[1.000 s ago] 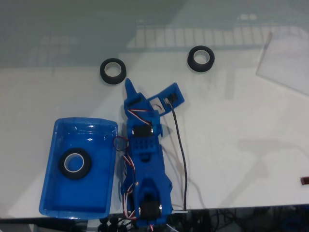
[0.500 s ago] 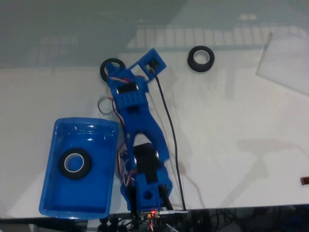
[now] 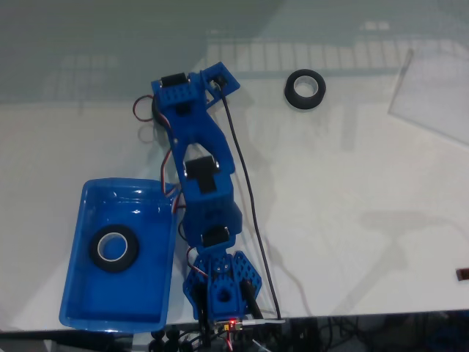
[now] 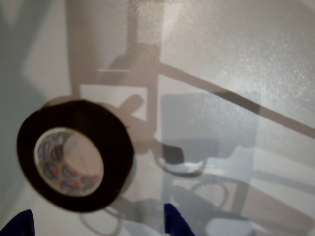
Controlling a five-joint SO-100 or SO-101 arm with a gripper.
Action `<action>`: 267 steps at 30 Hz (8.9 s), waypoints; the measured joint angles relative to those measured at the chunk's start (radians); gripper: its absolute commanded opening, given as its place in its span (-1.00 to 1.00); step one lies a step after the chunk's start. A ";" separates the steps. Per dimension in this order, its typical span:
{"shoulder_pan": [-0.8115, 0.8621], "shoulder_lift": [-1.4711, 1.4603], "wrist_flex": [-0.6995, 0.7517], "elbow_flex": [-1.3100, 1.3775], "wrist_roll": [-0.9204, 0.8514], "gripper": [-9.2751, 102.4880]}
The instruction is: Grasp all tape and put them in the bin.
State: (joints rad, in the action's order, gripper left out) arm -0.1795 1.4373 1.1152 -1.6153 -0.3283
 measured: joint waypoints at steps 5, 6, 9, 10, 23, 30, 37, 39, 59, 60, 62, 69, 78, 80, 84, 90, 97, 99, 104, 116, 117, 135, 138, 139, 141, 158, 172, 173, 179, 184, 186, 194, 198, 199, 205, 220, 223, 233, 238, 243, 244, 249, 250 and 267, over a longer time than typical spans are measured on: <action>0.005 -0.133 0.051 0.132 0.006 -0.24; 0.005 -0.156 0.061 0.156 0.006 -0.24; 0.005 -0.224 0.095 0.229 0.006 -0.25; 0.005 -0.242 0.101 0.247 0.006 -0.27; 0.005 -0.337 0.104 0.313 0.003 -0.68; 0.017 -0.339 0.104 0.316 0.015 -0.83; 0.035 -0.305 0.112 0.316 0.041 -0.83; 0.049 -0.258 0.118 0.316 0.057 -0.83; -0.221 0.930 0.262 -0.311 0.014 -0.83; -0.264 0.980 0.282 -0.331 0.014 -0.83; -0.359 1.072 0.327 -0.365 0.011 -0.83; -0.653 1.238 0.367 -0.499 0.008 -0.83; -0.943 1.339 0.351 -0.695 0.040 -0.83; -0.973 1.353 0.345 -0.706 0.051 -0.83; -0.976 1.358 0.339 -0.713 0.052 -0.83; -0.989 1.358 0.336 -0.718 0.038 -0.83; -0.989 1.370 0.318 -0.764 0.014 -0.62; -0.988 1.378 0.308 -0.782 0.017 -0.34; -0.959 1.404 0.238 -0.795 0.129 -0.09; -0.773 1.385 0.043 -0.795 0.258 -0.08; -0.726 1.374 0.012 -0.795 0.270 -0.09; 0.265 0.868 -0.413 -0.730 0.577 -0.11; 0.354 0.735 -0.413 -0.644 0.606 -0.13; 0.382 0.689 -0.413 -0.611 0.614 -0.13; 0.442 0.595 -0.413 -0.535 0.632 -0.13; 0.640 -0.081 -0.054 0.198 0.670 -0.11; 0.646 -0.592 0.261 0.793 0.624 -0.12; 0.646 -0.609 0.278 0.824 0.623 -0.13; 0.644 -0.712 0.351 0.992 0.621 -0.17; 0.644 -0.715 0.356 1.020 0.621 -0.23; 0.644 -0.730 0.356 1.029 0.621 -0.26; 0.647 -0.801 0.393 1.103 0.621 -0.34; 0.649 -0.815 0.396 1.126 0.638 -0.71; 0.650 -0.815 0.393 1.131 0.646 -0.84; 0.657 -0.827 0.407 1.140 0.676 -0.84; 0.657 -0.752 0.413 1.068 0.699 -0.84; 0.652 -0.637 0.413 0.971 0.687 -0.84; 0.472 -0.089 0.377 0.469 0.614 -0.84; 0.341 0.212 0.327 0.210 0.572 -0.84; 0.198 0.480 0.267 0.008 0.543 -0.84; 0.169 0.525 0.259 -0.023 0.535 -0.84; 0.011 0.741 0.224 -0.170 0.497 -0.83; -0.026 0.788 0.224 -0.204 0.483 -0.83; -0.565 1.328 0.161 -0.772 0.179 -0.83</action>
State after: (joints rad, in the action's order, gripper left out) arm -0.7440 2.7658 1.2763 -2.3869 -0.1488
